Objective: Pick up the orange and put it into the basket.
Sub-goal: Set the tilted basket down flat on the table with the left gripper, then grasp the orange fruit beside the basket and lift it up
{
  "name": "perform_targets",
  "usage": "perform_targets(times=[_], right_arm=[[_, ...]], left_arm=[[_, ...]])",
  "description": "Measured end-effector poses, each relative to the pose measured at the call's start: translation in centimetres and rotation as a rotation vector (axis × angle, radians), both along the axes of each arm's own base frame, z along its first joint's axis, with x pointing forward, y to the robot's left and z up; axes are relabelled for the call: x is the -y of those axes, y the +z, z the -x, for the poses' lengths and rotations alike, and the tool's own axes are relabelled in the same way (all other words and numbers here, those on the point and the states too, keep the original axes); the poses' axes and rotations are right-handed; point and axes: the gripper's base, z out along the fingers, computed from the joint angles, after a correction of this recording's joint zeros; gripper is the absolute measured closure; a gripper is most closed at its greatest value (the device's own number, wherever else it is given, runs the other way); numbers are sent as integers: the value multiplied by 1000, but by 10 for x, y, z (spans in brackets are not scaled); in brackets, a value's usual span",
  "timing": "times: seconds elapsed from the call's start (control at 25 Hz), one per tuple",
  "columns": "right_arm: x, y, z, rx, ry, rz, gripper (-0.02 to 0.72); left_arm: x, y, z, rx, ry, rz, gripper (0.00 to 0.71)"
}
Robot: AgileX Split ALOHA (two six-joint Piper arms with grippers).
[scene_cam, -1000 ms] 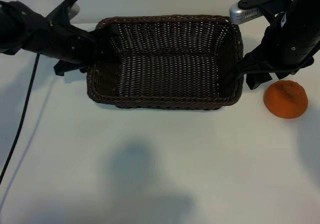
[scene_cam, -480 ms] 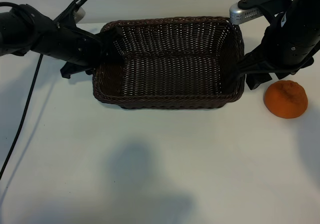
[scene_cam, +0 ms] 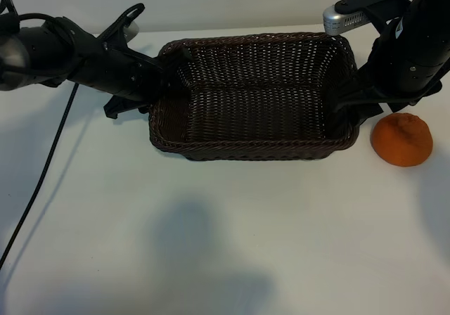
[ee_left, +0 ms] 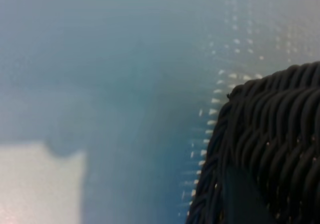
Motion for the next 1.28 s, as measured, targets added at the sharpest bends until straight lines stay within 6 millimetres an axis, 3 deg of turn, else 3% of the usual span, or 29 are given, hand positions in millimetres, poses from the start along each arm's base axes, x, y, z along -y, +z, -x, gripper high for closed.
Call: perform_targets(times=[0.84, 1.16, 1.28], right_arm=[[0, 0, 0, -3, 1, 1, 156], [0, 0, 0, -3, 1, 1, 156], [0, 0, 0, -3, 2, 1, 156]], left_arm=[[1, -1, 3, -27, -15, 11, 379], [3, 9, 4, -22, -13, 35, 127], [2, 23, 4, 14, -24, 27, 86]])
